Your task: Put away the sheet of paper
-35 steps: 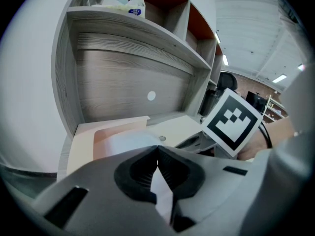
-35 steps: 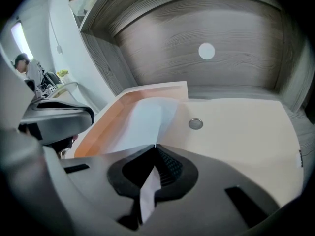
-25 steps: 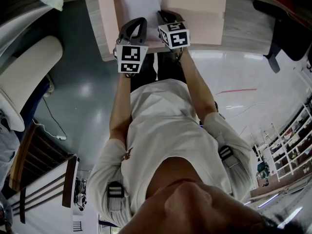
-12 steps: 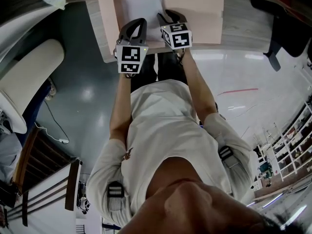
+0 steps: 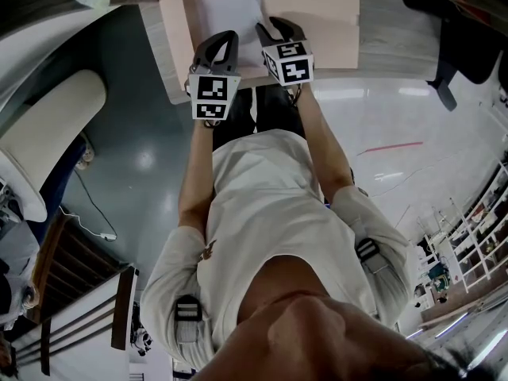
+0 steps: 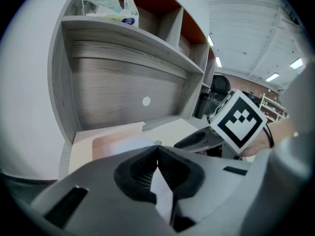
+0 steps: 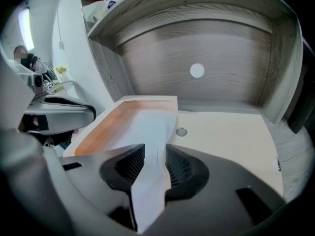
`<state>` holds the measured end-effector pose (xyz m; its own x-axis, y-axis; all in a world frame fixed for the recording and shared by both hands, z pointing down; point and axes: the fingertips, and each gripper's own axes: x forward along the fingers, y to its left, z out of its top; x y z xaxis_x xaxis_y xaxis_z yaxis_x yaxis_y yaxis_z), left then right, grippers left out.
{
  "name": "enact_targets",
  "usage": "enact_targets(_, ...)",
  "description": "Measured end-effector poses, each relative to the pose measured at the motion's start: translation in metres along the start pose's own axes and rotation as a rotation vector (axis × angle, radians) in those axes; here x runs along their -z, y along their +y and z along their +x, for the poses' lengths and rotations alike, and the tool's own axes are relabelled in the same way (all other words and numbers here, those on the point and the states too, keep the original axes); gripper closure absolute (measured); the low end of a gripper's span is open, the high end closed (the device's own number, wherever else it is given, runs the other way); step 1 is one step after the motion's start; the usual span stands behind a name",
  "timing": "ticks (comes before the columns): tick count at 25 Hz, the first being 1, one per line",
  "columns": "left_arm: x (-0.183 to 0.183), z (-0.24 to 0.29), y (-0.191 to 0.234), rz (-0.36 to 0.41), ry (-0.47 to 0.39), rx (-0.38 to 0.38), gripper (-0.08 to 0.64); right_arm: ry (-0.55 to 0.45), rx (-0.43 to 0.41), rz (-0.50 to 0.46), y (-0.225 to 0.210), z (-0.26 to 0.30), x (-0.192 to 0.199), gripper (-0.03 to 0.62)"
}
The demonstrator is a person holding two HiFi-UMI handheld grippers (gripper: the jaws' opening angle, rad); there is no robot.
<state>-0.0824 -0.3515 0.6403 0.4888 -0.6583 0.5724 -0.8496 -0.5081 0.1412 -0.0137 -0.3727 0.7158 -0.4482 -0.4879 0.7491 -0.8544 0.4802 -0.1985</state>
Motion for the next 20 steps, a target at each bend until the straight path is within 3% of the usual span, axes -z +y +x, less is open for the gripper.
enact_targets(9, -0.019, -0.017, 0.004, 0.017, -0.048, -0.001, 0.538, -0.155, 0.003, -0.078, 0.018, -0.050, -0.046, 0.494)
enact_targets(20, -0.084, -0.075, 0.010, 0.044, -0.200, -0.015, 0.538, -0.350, 0.016, -0.177, 0.052, -0.134, -0.111, 0.534)
